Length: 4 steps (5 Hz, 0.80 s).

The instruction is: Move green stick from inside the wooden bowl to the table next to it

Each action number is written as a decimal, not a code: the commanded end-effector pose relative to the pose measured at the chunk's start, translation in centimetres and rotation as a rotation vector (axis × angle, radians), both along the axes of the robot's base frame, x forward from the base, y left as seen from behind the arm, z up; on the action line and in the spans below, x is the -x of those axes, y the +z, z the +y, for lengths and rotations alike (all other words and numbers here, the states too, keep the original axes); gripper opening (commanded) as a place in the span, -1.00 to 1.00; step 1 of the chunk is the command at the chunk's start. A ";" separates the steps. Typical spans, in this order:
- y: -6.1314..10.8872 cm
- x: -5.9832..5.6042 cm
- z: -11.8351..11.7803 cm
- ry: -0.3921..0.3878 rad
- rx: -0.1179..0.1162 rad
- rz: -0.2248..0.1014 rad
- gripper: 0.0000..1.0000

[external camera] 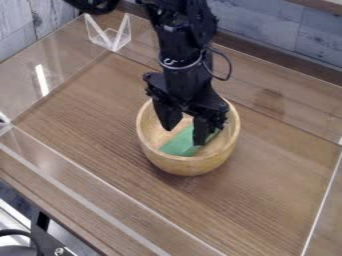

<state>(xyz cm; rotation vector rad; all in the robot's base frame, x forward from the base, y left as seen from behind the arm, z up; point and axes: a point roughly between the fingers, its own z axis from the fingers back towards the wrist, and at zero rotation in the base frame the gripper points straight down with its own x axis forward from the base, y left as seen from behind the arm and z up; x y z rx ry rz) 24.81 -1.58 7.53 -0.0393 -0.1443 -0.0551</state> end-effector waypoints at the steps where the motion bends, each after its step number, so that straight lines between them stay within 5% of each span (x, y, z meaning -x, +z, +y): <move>1: 0.2 -0.8 -0.2 0.003 -0.006 -0.032 1.00; 4: -0.3 -1.0 -0.9 0.000 -0.016 -0.035 1.00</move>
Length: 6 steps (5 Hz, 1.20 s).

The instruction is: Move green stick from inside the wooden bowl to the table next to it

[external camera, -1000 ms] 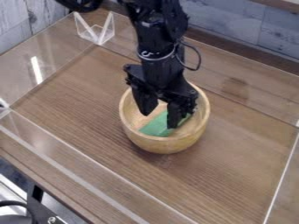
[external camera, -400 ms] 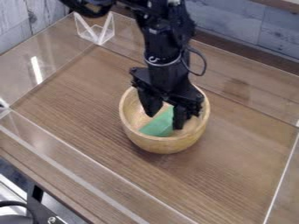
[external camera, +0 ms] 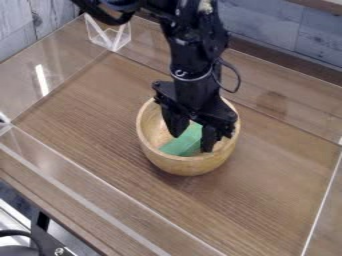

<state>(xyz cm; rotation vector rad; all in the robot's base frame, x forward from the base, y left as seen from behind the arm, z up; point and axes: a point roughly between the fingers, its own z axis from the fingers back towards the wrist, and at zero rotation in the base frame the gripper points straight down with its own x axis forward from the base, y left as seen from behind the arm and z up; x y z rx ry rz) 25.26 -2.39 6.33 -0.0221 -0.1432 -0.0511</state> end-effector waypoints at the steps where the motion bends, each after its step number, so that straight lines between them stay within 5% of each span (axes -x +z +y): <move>1: 1.1 -0.5 -0.3 -0.005 0.001 -0.036 1.00; 6: 2.8 -0.6 -0.9 0.002 0.012 -0.046 1.00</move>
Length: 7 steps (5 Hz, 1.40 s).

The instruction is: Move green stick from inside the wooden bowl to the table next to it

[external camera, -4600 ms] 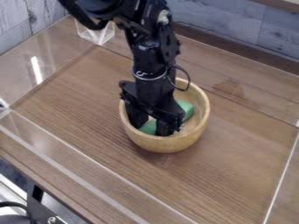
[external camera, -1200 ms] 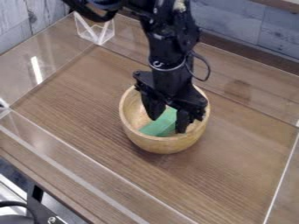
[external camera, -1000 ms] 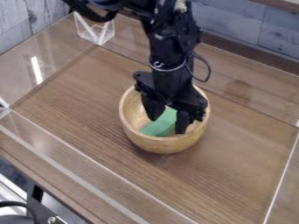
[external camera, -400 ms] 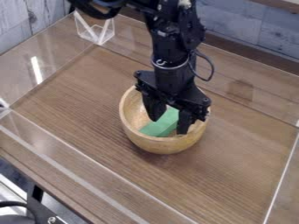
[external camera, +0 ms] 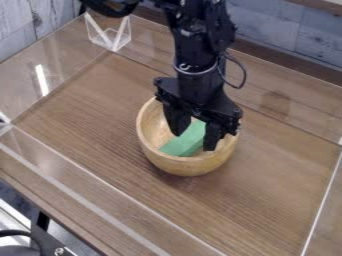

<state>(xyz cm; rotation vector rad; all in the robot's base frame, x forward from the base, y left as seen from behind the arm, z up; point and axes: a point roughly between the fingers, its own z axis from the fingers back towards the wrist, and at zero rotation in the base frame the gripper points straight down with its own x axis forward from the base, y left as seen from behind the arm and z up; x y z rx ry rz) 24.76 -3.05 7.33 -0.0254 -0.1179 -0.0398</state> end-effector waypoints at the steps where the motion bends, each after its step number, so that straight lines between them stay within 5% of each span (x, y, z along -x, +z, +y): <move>1: 1.8 -1.1 -0.3 -0.008 0.009 -0.071 1.00; 7: 1.9 -1.6 -0.1 0.008 0.001 -0.038 1.00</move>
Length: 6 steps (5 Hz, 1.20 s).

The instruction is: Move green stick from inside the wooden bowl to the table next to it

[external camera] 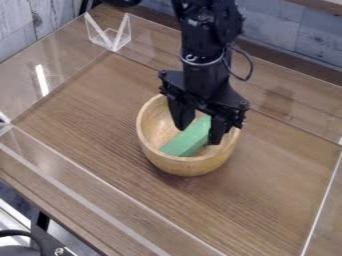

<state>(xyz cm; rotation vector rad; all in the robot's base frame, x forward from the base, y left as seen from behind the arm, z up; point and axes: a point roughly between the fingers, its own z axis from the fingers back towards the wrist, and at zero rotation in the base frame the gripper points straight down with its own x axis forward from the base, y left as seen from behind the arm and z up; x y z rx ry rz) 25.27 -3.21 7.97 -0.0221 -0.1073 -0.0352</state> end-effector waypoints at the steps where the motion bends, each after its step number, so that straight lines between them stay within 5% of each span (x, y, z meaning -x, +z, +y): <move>1: 1.1 -1.2 0.2 0.006 0.002 -0.042 1.00; 6: 0.6 -1.5 0.5 0.022 -0.006 -0.013 1.00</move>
